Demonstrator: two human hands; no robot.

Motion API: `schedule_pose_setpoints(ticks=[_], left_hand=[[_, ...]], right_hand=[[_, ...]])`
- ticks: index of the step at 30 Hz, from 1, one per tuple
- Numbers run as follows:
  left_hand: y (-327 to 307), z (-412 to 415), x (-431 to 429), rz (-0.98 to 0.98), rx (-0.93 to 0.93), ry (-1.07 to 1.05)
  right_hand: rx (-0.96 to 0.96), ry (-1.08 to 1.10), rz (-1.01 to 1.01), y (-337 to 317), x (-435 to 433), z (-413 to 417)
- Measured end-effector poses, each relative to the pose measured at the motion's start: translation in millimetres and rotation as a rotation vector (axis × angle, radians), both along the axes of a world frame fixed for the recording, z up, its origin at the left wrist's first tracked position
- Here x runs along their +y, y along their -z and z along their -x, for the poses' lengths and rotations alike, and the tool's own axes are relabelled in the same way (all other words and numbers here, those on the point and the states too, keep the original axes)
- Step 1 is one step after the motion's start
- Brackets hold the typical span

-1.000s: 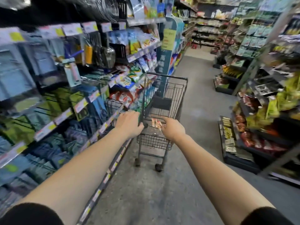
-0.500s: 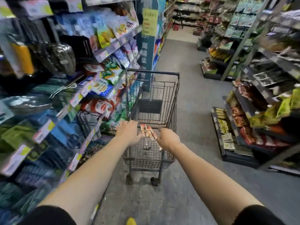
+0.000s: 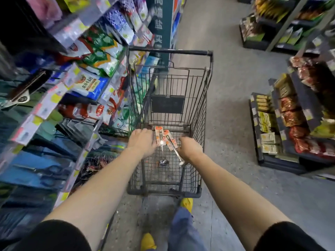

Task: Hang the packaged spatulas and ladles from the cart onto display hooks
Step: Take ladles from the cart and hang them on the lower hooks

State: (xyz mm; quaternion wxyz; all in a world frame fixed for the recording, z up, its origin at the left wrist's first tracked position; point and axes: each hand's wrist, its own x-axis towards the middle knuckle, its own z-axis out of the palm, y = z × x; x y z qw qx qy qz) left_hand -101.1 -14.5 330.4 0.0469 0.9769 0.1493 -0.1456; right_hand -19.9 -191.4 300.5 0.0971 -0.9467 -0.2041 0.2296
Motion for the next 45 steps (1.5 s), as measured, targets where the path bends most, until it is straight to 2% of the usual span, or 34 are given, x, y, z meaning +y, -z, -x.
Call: schedule_pose_setpoints(ticks=[9, 14, 20, 23, 27, 32, 36, 41, 45], left_hand=[[96, -94, 1, 0.055, 0.193, -0.122], [164, -120, 6, 0.122, 0.283, -0.170], [259, -144, 16, 0.255, 0.374, -0.300], [313, -153, 20, 0.355, 0.363, -0.389], [375, -156, 22, 0.547, 0.304, -0.619], [432, -162, 22, 0.576, 0.187, -0.699], [457, -166, 12, 0.591, 0.129, -0.809], [468, -168, 4, 0.610, 0.102, -0.820], [461, -165, 12, 0.759, 0.047, -0.984]], right_hand=[[0.196, -0.005, 0.039, 98, 4, -119], [0.266, 0.020, 0.087, 165, 6, -149], [0.386, 0.159, 0.087, 263, 29, -169], [0.412, 0.272, 0.039, 309, 42, -177], [0.436, 0.381, -0.004, 361, 51, -179], [0.399, 0.416, -0.015, 406, 57, -179], [0.278, 0.359, 0.025, 424, 60, -174], [0.261, 0.508, -0.181, 433, 56, -169], [0.370, 0.593, -0.243, 426, 56, -173]])
